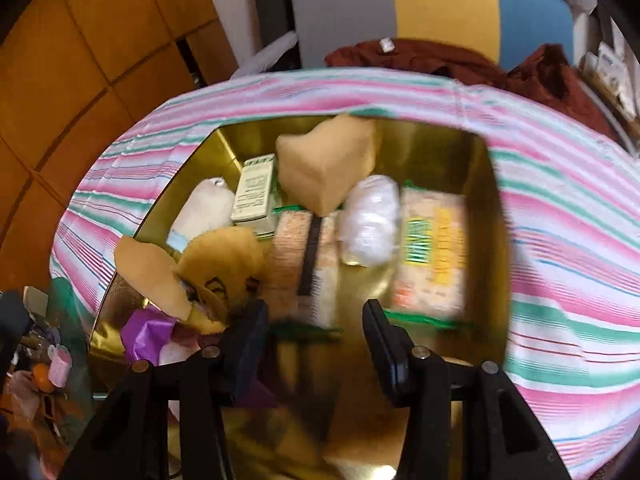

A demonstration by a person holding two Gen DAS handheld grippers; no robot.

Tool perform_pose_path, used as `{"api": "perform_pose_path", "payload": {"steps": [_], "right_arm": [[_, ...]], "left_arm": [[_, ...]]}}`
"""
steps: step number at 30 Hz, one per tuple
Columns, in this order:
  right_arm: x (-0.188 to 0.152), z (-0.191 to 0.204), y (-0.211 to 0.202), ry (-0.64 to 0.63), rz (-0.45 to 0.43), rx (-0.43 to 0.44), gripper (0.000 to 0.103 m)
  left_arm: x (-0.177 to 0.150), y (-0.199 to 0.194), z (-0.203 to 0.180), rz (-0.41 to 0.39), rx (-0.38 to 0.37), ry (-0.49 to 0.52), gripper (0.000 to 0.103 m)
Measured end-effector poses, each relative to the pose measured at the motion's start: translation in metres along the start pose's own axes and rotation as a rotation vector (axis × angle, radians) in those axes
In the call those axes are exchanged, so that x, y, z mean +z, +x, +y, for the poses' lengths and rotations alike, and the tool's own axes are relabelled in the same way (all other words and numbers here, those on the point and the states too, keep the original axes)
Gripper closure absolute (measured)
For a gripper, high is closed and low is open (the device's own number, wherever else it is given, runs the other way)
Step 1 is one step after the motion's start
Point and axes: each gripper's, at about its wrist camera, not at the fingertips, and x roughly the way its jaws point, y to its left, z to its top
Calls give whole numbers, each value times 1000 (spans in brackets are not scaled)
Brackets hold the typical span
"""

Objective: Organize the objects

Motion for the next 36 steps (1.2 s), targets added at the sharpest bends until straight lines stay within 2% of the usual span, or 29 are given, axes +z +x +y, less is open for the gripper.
{"api": "perform_pose_path", "payload": {"steps": [3, 7, 12, 15, 18, 21, 25, 29, 36], "right_arm": [[-4, 1, -20, -36, -30, -42, 52], [-7, 5, -37, -70, -82, -107, 50], [-6, 12, -59, -96, -145, -145, 43], [-6, 17, -67, -95, -172, -188, 43], [-6, 19, -68, -76, -162, -229, 43], [-7, 19, -68, -52, -154, -236, 43], [-9, 17, -69, 2, -143, -248, 43], [-11, 16, -71, 28, -128, -243, 42], [-12, 16, -73, 34, -145, -243, 42]], "left_arm": [[3, 3, -10, 24, 72, 33, 0], [6, 10, -11, 86, 125, 25, 0], [8, 5, -6, 60, 145, 13, 0], [12, 3, -4, 51, 195, 21, 0], [13, 3, -5, 54, 219, 50, 0], [14, 4, -6, 69, 238, 61, 0], [12, 5, -10, 107, 223, 70, 0], [10, 11, -11, 176, 138, 56, 0], [12, 9, -10, 178, 93, 35, 0]]}}
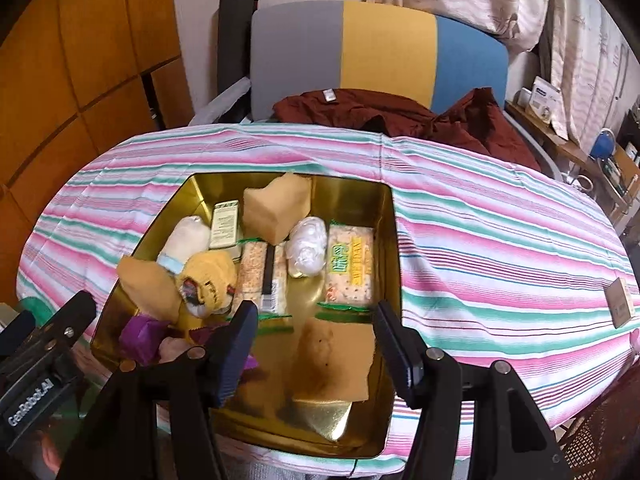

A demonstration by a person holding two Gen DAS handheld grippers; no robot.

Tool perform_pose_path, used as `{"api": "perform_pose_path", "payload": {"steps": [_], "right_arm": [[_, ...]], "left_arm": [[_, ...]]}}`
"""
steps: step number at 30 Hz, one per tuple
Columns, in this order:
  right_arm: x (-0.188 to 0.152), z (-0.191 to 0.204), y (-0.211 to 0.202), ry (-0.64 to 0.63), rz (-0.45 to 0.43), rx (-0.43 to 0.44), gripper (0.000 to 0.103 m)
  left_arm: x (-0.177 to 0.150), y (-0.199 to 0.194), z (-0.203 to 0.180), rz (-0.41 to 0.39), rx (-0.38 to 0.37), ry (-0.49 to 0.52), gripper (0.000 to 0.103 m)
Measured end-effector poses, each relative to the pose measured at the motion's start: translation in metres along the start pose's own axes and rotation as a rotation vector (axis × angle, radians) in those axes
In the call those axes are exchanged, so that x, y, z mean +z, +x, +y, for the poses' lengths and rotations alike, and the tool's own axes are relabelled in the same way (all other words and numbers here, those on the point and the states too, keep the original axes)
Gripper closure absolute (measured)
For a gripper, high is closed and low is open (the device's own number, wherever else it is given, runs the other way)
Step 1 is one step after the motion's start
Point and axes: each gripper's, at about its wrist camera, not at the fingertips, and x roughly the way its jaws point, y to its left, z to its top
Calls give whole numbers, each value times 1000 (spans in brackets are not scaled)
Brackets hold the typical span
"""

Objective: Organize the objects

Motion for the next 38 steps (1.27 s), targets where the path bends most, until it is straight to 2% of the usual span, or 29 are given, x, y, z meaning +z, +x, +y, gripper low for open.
{"api": "perform_pose_path", "payload": {"steps": [5, 10, 23, 28, 33, 38], "right_arm": [[2, -2, 1, 7, 4, 4, 42], [2, 2, -8, -5, -17, 9, 42], [0, 2, -4, -10, -8, -11, 42], [0, 1, -3, -6, -12, -16, 42], [-1, -1, 1, 1, -2, -18, 42], [-1, -4, 3, 12, 4, -21, 42]], "left_arm": [[-1, -2, -3, -1, -15, 14, 0], [-3, -1, -5, -8, 13, 42, 0], [-9, 15, -10, 77, 47, 74, 2], [-12, 16, -16, 89, 35, 100, 2], [-13, 18, -18, 115, 9, 101, 8], [-15, 20, -18, 109, 37, 101, 10]]}}
